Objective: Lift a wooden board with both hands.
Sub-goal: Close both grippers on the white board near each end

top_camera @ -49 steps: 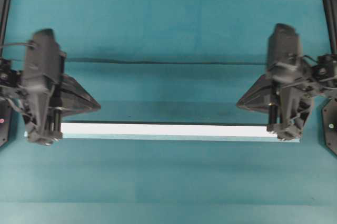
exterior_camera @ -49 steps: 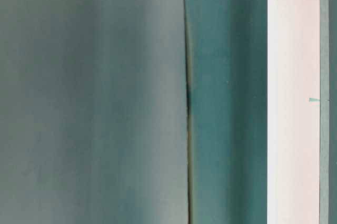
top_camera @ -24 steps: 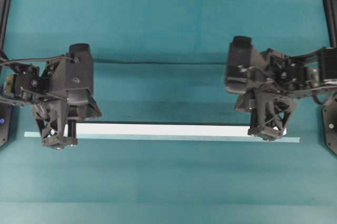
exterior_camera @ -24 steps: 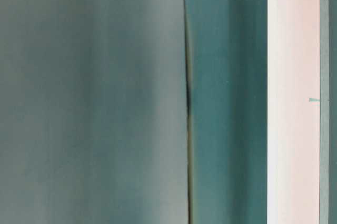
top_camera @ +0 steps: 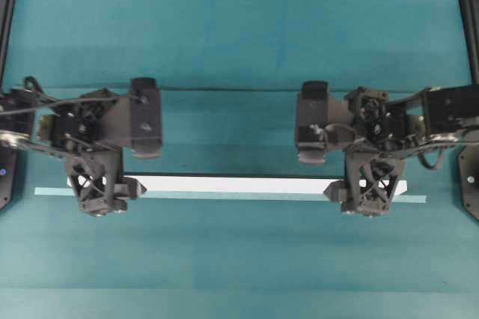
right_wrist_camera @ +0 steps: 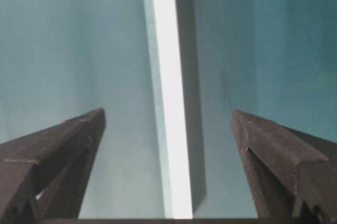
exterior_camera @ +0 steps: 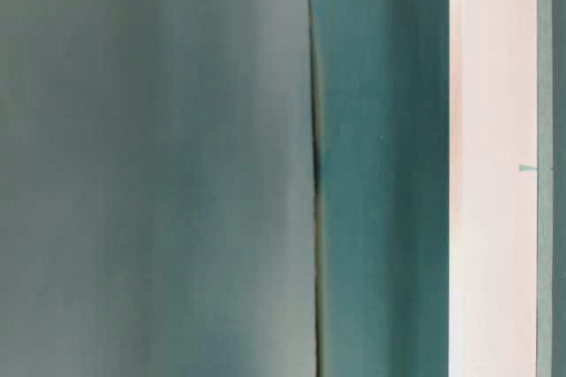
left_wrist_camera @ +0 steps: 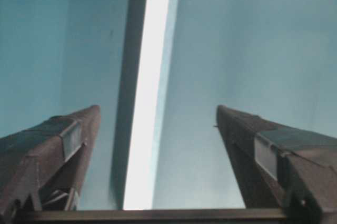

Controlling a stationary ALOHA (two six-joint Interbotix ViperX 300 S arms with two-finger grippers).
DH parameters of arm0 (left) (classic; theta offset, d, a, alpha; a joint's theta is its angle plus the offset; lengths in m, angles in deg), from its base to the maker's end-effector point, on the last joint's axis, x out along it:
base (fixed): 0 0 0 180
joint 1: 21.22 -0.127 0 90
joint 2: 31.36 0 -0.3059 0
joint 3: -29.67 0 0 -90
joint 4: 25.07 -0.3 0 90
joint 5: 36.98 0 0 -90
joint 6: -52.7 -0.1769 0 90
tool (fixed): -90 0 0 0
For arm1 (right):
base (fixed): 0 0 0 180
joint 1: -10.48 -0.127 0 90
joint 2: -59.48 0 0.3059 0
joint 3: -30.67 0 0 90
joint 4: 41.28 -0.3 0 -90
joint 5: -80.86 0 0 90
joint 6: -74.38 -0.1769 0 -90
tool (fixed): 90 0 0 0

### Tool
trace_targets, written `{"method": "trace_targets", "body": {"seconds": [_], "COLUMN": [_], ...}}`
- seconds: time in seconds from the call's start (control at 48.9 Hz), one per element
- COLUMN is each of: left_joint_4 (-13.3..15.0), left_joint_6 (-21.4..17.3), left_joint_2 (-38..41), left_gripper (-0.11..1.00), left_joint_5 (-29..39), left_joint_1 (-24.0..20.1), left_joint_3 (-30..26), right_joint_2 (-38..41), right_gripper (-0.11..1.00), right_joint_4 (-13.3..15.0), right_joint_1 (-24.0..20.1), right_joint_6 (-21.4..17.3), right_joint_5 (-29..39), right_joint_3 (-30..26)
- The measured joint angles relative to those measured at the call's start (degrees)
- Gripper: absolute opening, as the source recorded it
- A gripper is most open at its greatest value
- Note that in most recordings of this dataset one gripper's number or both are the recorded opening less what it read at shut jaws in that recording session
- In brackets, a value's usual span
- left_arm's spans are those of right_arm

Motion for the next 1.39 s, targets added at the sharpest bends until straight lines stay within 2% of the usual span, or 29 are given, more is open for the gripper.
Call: {"method": "trace_targets", "body": {"seconds": [0.307, 0.696, 1.043, 1.391], "left_joint_4": [-0.3, -0.3, -0.3, -0.3], "left_joint_6": [-0.9, -1.4, -1.4, -1.4], "left_joint_2": [5.9, 14.0, 18.3, 19.1], "left_gripper": [0.96, 0.96, 0.96, 0.96], "left_joint_5": [-2.0, -10.2, -16.1, -17.0], "left_joint_1": [0.0, -0.1, -0.1, -0.1], "left_joint_3": [0.7, 3.5, 5.5, 5.6], "right_joint_2": [3.8, 8.5, 14.9, 17.1], "right_gripper": [0.95, 0.95, 0.95, 0.94], "right_joint_4": [1.8, 2.2, 2.2, 2.1], "right_joint_1": [-0.1, -0.2, -0.8, -0.8], "right_joint_6": [0.3, 0.3, 0.4, 0.4], "right_joint_5": [-1.1, -11.2, -17.7, -20.6], "right_joint_3": [1.5, 6.0, 8.3, 9.5]}}
